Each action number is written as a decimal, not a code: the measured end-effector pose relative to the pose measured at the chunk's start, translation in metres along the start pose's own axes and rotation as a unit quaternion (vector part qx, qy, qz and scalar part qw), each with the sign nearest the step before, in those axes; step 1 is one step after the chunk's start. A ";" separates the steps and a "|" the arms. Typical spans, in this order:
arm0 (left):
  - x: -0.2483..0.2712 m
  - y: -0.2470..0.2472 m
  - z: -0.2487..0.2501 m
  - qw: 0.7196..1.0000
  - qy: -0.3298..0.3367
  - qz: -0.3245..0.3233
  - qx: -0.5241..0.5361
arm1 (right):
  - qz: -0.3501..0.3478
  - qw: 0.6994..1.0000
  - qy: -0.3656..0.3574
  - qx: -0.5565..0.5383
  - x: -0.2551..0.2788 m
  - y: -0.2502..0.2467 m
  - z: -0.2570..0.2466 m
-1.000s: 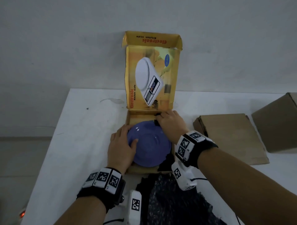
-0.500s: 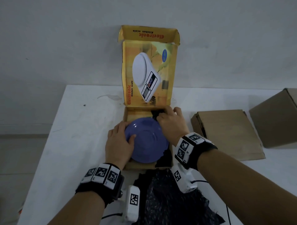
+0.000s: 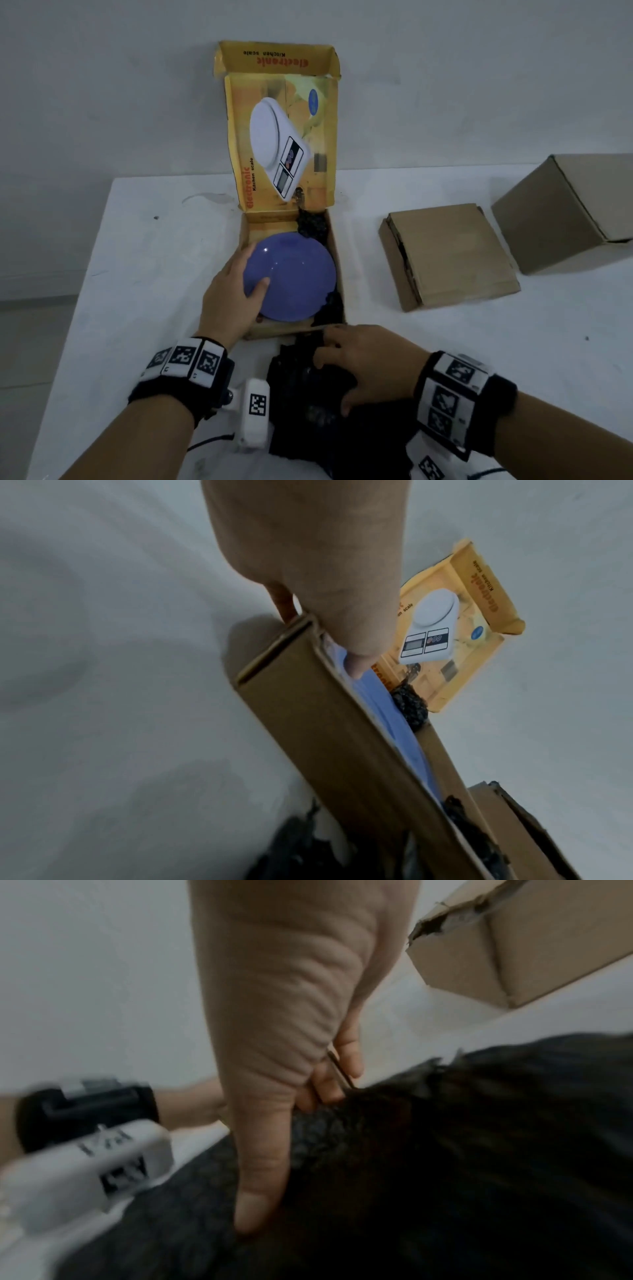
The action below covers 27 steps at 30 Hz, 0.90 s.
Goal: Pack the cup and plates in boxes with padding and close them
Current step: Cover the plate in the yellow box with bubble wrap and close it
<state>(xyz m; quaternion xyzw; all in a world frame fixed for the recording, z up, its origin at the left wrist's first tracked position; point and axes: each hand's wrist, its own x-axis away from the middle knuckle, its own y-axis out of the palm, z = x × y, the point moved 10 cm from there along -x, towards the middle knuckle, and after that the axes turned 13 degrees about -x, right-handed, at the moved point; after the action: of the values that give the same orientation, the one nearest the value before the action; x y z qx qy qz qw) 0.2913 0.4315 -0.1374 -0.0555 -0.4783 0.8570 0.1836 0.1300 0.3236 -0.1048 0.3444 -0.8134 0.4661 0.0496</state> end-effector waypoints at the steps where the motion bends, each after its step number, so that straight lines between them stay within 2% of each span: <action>1: 0.001 0.001 0.000 1.000 -0.005 -0.003 0.001 | 0.007 1.000 -0.005 0.010 0.001 0.006 0.003; 5: 0.004 0.001 0.001 1.000 -0.015 -0.003 0.002 | 0.097 0.995 -0.032 -0.020 0.010 -0.009 0.000; 8: 0.003 0.002 0.000 1.000 -0.009 0.001 0.003 | 0.177 0.978 -0.026 -0.110 0.021 -0.036 -0.003; 12: 0.003 0.003 0.000 1.000 0.004 0.006 0.002 | 0.303 0.902 0.069 -0.301 0.031 -0.077 0.031; 16: 0.004 0.002 0.000 1.000 0.001 0.011 0.003 | 0.415 0.785 0.145 -0.437 0.037 -0.097 0.065; 18: 0.004 0.002 0.000 1.000 -0.001 0.013 0.008 | 0.429 0.735 0.150 -0.502 0.036 -0.102 0.070; 21: 0.006 0.000 -0.001 1.000 -0.011 0.017 0.010 | 0.439 0.720 0.155 -0.514 0.029 -0.108 0.073; 25: 0.006 0.000 -0.001 1.000 -0.010 0.021 0.013 | 0.470 0.680 0.168 -0.537 0.021 -0.110 0.083; 27: 0.006 0.000 -0.002 0.999 -0.012 0.021 0.020 | 0.470 0.677 0.172 -0.539 0.013 -0.111 0.081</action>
<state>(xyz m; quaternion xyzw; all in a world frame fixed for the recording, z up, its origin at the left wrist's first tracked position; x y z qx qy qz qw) 0.2866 0.4352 -0.1383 -0.0515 -0.4616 0.8709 0.1605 0.2064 0.2164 -0.0643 -0.2561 -0.9555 -0.0405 0.1406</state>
